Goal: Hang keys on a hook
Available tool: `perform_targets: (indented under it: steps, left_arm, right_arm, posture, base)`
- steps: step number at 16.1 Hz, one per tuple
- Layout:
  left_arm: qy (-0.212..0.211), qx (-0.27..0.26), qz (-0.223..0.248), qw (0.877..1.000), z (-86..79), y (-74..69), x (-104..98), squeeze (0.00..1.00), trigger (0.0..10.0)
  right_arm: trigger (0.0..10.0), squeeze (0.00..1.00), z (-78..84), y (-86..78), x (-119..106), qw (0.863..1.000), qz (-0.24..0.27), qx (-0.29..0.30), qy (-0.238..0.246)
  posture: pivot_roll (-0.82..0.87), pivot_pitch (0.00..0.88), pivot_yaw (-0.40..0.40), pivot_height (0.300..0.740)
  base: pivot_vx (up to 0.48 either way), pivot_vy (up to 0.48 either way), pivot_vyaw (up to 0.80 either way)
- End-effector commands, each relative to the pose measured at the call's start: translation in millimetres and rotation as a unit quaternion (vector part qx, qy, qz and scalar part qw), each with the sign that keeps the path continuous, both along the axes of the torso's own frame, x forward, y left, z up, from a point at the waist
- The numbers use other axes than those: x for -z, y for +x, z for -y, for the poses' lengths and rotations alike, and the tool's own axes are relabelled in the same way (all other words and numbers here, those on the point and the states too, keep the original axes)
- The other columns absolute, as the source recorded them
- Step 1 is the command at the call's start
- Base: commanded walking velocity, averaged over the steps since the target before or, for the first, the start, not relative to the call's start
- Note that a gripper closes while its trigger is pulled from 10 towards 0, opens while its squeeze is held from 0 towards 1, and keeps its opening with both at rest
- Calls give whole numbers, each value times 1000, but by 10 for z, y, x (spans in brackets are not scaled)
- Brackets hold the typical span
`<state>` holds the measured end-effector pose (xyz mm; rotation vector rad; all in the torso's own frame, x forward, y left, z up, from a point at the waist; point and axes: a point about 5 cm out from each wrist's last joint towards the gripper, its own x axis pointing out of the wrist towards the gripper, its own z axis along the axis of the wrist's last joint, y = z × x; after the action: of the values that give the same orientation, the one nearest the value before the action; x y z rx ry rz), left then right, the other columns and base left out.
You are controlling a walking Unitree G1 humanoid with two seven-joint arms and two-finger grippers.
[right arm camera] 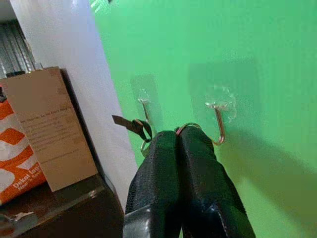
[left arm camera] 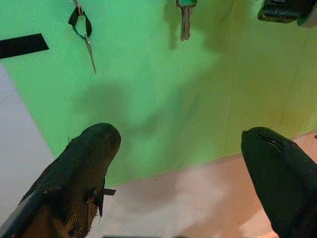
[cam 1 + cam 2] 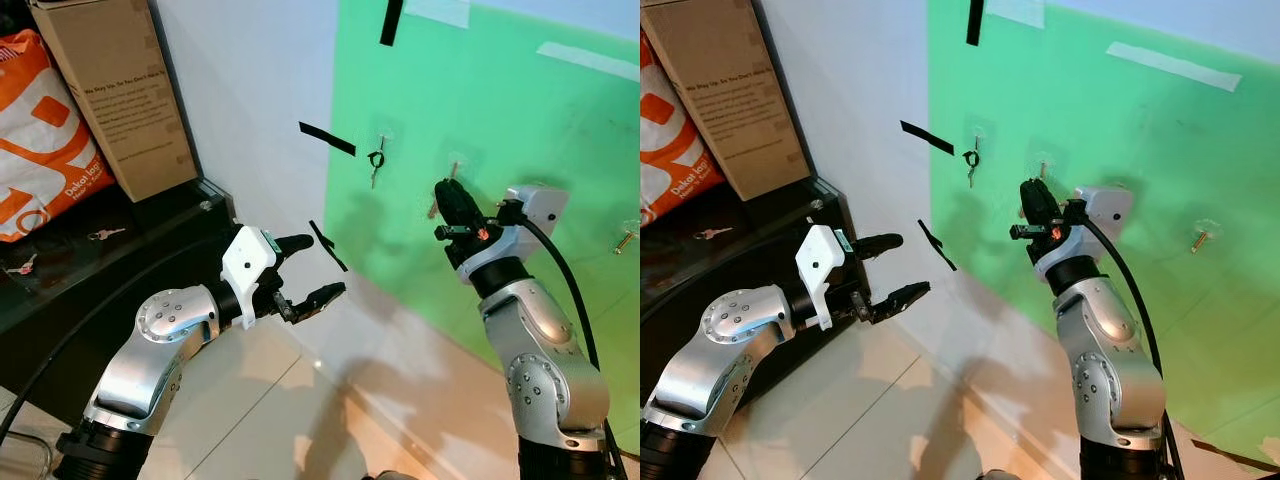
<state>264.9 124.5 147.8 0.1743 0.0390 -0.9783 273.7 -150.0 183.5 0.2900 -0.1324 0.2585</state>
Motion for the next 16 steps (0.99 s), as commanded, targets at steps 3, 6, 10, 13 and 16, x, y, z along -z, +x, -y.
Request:
perform_targets:
  steps: [3,6,10,13,16]
  left_arm:
    - [3,6,0,1000,-11,-3,-25,0,10000]
    - [3,6,0,1000,-14,-1,-26,0,10000]
    - [2,10,-1,1000,1,1,-31,0,10000]
    - [1,13,-3,1000,8,0,-33,0,10000]
    - [1,12,-3,1000,2,4,-34,0,10000]
  right_arm:
    - [10000,0,-47,37,-62,1000,8,-21,3]
    - [10000,0,-72,61,-82,1000,10,-29,5]
    - [10000,0,26,162,-45,1000,-10,20,2]
    - [10000,0,131,184,69,998,-51,47,5]
    - [10000,0,134,185,146,996,-71,51,8]
  posture:
    - [-19,0,-5,740]
    - [-17,0,-7,740]
    - [-17,0,-7,740]
    - [-17,0,-7,740]
    - [-10,0,-13,740]
  base:
    - [0,0,0]
    - [0,0,0]
    - [0,0,0]
    - [0,0,0]
    - [0,0,0]
